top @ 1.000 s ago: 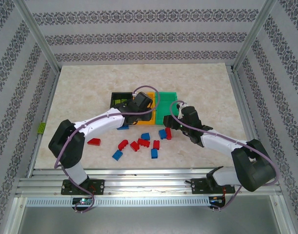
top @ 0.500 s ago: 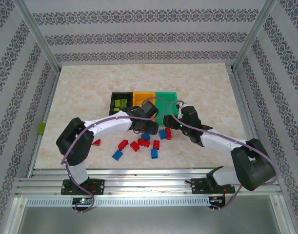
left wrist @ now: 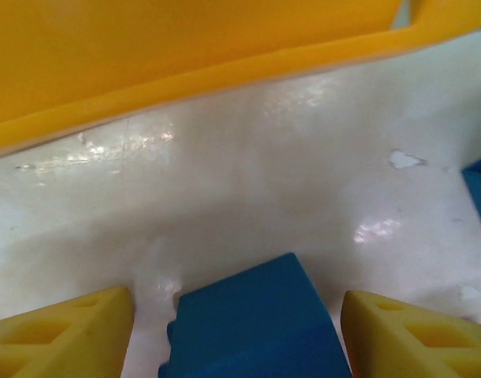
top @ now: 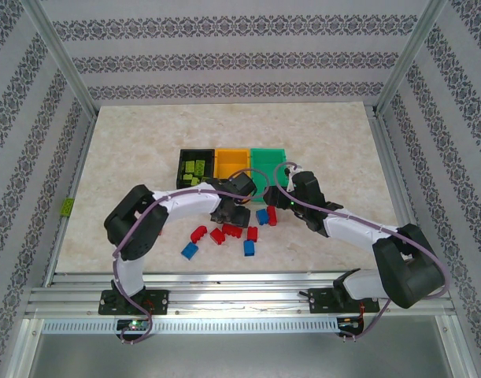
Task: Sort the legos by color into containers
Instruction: Pick up the lego from the middle-left of the table, then place the lego in the container.
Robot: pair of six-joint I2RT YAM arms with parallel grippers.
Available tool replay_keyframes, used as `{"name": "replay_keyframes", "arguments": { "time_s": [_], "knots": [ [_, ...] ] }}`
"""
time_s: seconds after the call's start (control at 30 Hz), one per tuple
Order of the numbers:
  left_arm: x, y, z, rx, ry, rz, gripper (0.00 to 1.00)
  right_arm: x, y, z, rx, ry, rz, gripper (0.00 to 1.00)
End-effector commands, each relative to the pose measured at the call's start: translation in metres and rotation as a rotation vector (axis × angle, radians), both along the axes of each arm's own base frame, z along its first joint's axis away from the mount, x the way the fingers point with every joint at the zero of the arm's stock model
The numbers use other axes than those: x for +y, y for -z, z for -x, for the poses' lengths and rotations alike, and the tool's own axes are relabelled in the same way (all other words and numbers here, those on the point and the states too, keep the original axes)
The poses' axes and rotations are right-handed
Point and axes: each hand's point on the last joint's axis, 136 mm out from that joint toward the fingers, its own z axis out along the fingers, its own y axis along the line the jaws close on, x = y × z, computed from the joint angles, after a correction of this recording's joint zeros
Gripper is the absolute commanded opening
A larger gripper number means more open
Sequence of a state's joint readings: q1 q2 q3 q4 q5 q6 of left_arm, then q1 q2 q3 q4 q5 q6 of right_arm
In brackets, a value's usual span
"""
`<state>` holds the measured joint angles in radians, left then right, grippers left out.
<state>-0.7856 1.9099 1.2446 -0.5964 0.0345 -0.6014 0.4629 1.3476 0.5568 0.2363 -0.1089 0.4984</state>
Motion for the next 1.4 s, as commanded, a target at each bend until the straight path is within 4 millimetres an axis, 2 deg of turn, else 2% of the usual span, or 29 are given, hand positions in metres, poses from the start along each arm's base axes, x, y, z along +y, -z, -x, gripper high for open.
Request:
{"name": "replay_keyframes", "arguments": {
  "time_s": [0.0, 0.07, 0.17, 0.37, 0.53, 0.67, 0.83, 0.87, 0.9, 0.93, 1.0, 1.17, 1.3, 1.37],
  "knots": [
    [-0.002, 0.003, 0.003, 0.028, -0.019, -0.003, 0.61, 0.004, -0.011, -0.006, -0.039, -0.004, 0.009, 0.66],
    [-0.001, 0.003, 0.003, 0.025, -0.02, 0.001, 0.51, 0.004, -0.011, -0.006, -0.04, -0.005, 0.01, 0.66],
    [-0.001, -0.009, 0.001, -0.003, -0.018, 0.011, 0.43, 0.005, -0.011, -0.005, -0.038, -0.008, 0.007, 0.66],
    [0.004, -0.052, -0.015, -0.116, -0.008, 0.007, 0.43, 0.006, -0.011, -0.006, -0.037, -0.008, 0.002, 0.66],
    [0.011, -0.085, -0.043, -0.183, -0.022, 0.01, 0.42, 0.007, -0.01, -0.006, -0.035, -0.011, 0.0, 0.66],
    [0.015, -0.102, -0.067, -0.224, -0.025, -0.005, 0.43, 0.006, -0.011, -0.005, -0.036, -0.01, 0.001, 0.66],
    [0.025, -0.112, -0.097, -0.258, -0.023, -0.047, 0.47, 0.006, -0.011, -0.005, -0.036, -0.01, 0.0, 0.66],
    [0.025, -0.113, -0.101, -0.265, -0.022, -0.046, 0.5, 0.007, -0.011, -0.005, -0.037, -0.01, -0.001, 0.66],
    [0.024, -0.115, -0.104, -0.268, -0.019, -0.041, 0.58, 0.006, -0.011, -0.005, -0.038, -0.007, -0.001, 0.66],
    [0.022, -0.117, -0.106, -0.269, -0.015, -0.034, 0.7, 0.005, -0.011, -0.004, -0.038, -0.005, -0.001, 0.66],
    [0.016, -0.12, -0.104, -0.263, -0.002, -0.005, 0.74, 0.004, -0.012, -0.004, -0.044, 0.0, -0.001, 0.66],
    [0.018, -0.124, -0.092, -0.292, -0.017, 0.064, 0.76, 0.007, -0.008, -0.004, -0.031, -0.007, -0.009, 0.66],
    [0.026, -0.131, -0.068, -0.311, -0.039, 0.154, 0.76, 0.019, -0.008, 0.003, -0.019, -0.072, -0.004, 0.65],
    [0.034, -0.132, -0.052, -0.311, -0.043, 0.184, 0.76, 0.027, -0.006, 0.013, 0.034, -0.133, -0.008, 0.64]
  ]
}}
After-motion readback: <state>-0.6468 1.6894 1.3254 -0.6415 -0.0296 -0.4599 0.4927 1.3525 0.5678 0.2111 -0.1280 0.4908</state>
